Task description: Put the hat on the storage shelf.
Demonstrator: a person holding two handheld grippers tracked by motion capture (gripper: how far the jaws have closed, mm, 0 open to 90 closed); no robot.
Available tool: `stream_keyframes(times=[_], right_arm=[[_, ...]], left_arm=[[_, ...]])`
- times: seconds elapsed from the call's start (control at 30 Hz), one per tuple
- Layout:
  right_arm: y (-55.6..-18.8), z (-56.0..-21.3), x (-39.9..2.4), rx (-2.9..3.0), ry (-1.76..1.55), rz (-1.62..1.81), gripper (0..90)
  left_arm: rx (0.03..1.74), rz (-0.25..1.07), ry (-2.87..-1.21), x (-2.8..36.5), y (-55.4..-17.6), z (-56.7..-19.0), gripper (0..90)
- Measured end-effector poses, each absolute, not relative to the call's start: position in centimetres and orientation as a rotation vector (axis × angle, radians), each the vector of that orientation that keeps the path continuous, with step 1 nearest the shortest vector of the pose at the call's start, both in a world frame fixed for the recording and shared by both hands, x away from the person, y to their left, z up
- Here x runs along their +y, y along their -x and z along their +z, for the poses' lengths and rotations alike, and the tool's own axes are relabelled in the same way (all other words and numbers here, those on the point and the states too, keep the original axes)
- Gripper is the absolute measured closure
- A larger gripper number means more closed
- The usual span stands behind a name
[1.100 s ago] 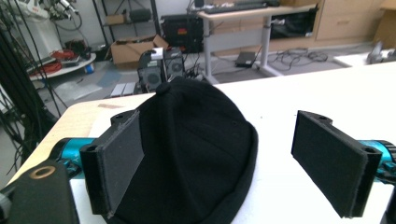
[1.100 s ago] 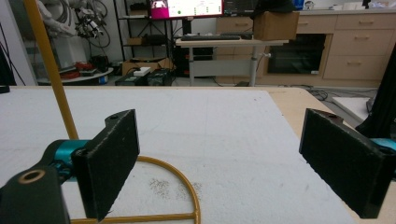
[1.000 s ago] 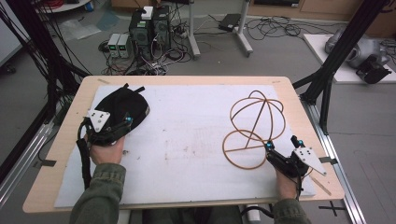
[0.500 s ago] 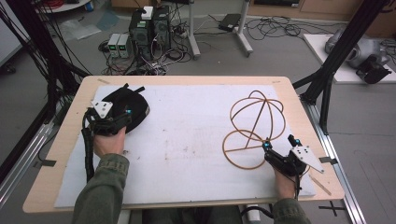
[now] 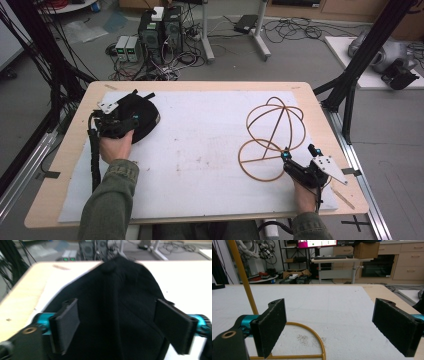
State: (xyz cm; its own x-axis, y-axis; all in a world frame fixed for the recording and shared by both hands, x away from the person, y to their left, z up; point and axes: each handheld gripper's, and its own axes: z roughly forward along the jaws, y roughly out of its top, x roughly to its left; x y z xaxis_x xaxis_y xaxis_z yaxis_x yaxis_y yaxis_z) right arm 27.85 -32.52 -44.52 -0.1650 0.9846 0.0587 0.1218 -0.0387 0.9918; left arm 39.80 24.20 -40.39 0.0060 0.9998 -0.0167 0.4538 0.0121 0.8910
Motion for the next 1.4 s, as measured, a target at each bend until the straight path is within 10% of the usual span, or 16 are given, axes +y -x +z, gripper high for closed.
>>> stream_keyframes(times=[0.5, 0.97, 1.4], right_arm=[[-27.98, -44.57, -32.48, 1.414, -1.245, 1.328, 11.3], [-28.03, -44.58, -32.59, 1.416, -1.236, 1.33, 11.3], [-27.93, -44.55, -32.56, 1.413, -1.247, 1.333, 11.3]], left_arm=[[1.563, 0.968, -1.499, 24.25, -40.15, -40.75, 35.5], [1.557, 0.946, -1.518, 24.52, -40.2, -41.04, 86.7], [1.506, 0.951, -1.521, 24.56, -39.82, -41.18, 87.8]])
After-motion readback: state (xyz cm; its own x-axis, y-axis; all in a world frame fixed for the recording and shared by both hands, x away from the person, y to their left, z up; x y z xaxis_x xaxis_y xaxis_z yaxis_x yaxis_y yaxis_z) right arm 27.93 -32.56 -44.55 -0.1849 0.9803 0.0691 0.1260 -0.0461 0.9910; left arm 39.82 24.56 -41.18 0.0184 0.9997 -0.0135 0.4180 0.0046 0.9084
